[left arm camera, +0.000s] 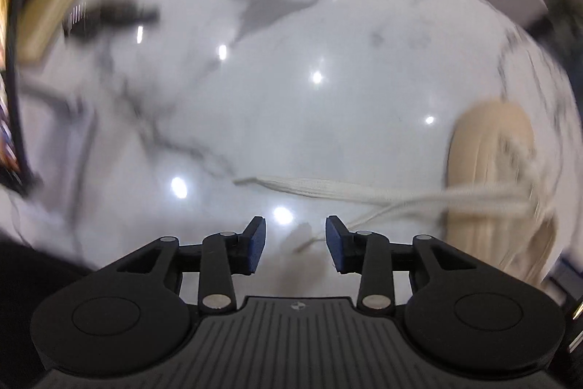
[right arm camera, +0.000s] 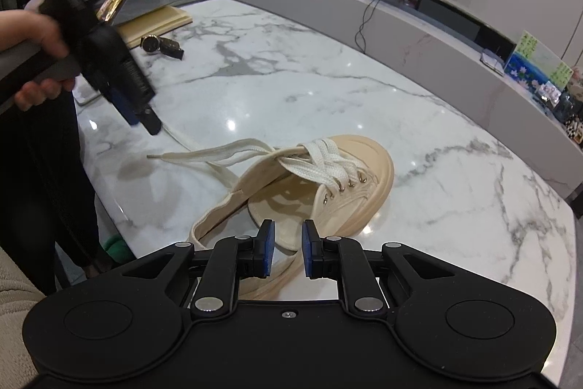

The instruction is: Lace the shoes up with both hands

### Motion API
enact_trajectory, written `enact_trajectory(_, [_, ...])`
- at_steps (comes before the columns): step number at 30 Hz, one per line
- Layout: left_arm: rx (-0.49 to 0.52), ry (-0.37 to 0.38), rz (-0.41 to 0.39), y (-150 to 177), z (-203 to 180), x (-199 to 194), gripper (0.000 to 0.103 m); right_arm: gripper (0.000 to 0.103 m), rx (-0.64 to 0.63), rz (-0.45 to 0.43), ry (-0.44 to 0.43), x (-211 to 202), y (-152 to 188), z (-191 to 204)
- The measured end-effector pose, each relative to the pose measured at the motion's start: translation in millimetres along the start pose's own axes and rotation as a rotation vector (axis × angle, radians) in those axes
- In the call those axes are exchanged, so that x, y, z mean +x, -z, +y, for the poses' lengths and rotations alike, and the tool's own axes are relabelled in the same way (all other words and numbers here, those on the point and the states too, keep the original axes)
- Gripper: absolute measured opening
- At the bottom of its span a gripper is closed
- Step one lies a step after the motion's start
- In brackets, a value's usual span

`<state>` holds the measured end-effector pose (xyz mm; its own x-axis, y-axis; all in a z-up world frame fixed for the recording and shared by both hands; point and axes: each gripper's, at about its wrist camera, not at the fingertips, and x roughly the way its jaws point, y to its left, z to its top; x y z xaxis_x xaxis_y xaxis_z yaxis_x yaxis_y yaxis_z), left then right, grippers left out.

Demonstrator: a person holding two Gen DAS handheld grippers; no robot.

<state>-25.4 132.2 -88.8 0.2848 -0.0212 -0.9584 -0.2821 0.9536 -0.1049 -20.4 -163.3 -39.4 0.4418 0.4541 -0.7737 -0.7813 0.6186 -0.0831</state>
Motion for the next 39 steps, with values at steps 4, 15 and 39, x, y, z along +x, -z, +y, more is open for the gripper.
enact_trajectory(4, [-0.131, 0.0, 0.037, -12.3, 8.6, 9.8, 0.035, 0.015, 0.008, -0.009, 0.012, 0.6, 1.3, -4.0])
enact_trajectory(15, [-0.361, -0.019, 0.106, -41.2, 20.7, 29.8, 0.028, 0.017, 0.013, -0.043, 0.009, -1.9, -0.4, -11.1])
enact_trajectory(39, [0.537, 0.058, -0.276, -32.2, -90.2, -33.7, 0.003, 0.017, 0.042, -0.022, -0.005, -0.2, -1.1, -18.0])
